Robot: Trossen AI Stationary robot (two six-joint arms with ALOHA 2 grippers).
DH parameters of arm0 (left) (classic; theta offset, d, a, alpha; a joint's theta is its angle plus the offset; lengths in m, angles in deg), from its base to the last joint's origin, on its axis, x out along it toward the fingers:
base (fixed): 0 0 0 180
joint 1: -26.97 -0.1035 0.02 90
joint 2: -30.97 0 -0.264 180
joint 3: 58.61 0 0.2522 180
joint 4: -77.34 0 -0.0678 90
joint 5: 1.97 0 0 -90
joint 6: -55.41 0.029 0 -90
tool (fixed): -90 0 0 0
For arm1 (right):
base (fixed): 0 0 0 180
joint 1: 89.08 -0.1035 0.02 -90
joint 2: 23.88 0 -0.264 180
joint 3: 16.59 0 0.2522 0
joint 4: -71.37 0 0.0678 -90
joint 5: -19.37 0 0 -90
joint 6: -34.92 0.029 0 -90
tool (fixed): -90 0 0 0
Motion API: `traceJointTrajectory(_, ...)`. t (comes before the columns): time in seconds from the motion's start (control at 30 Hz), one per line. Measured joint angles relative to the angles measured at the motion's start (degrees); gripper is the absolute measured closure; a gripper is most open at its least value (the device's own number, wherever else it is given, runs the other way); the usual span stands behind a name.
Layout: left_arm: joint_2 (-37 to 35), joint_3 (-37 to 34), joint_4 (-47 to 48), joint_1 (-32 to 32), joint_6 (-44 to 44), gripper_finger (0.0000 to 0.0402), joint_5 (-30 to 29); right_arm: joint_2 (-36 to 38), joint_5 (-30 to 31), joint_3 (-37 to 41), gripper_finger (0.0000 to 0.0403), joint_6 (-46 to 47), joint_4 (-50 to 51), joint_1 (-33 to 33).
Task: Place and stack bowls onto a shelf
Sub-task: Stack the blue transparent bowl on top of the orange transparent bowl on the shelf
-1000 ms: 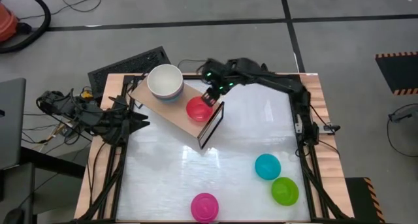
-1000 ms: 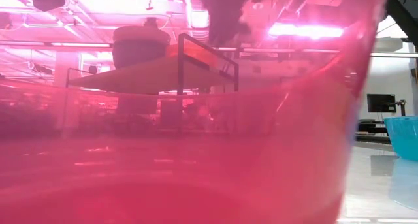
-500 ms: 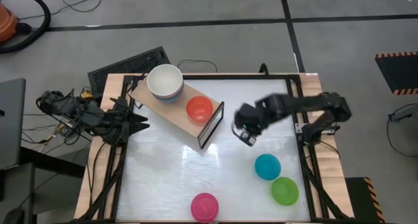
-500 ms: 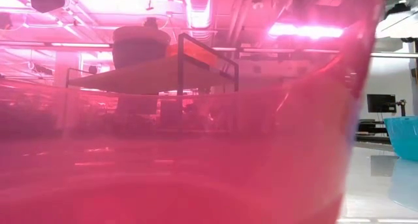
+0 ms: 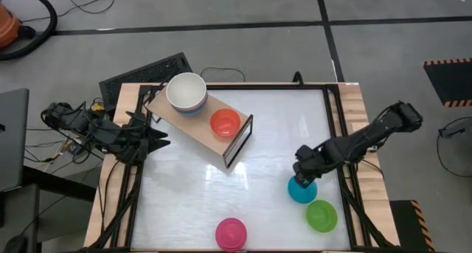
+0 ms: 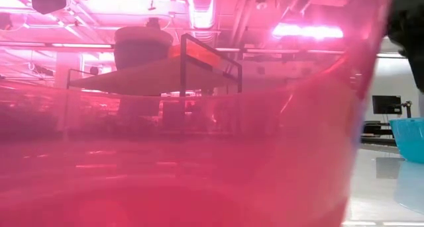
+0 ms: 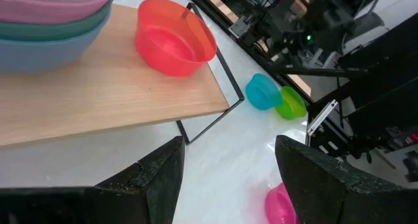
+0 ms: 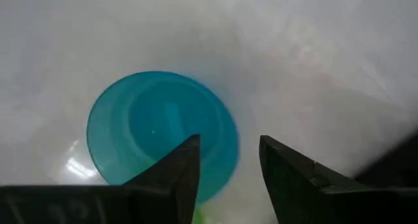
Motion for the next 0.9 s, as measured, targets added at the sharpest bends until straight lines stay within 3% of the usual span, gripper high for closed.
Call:
traceJointTrajectory(0.2,0.4,0.0,0.0,0.0,-1.8,0.0175,0.0,-0.9,-1.2,7.2,0.0207,0.2,-7.9,-1.5)
traceJointTrajectory(0.4,0.4,0.0,0.0,0.0,-2.9,0.0175,-0.3,-4.4,-0.9,10.3,0.0223,-1.4,-8.2,-1.0)
traceJointTrajectory(0.53,0.4,0.0,0.0,0.0,-2.9,0.0175,-0.4,-6.5,-1.0,11.2,0.0269,-3.3,-10.9,-1.1)
traceJointTrajectory(0.73,0.4,0.0,0.1,0.0,-2.9,0.0175,-0.9,-8.7,-2.5,11.1,0.0378,-3.0,-14.3,-1.1)
traceJointTrajectory(0.9,0.4,0.0,0.5,0.0,-2.9,0.0175,-0.9,-8.5,-3.4,7.2,0.038,-0.2,-11.8,0.4)
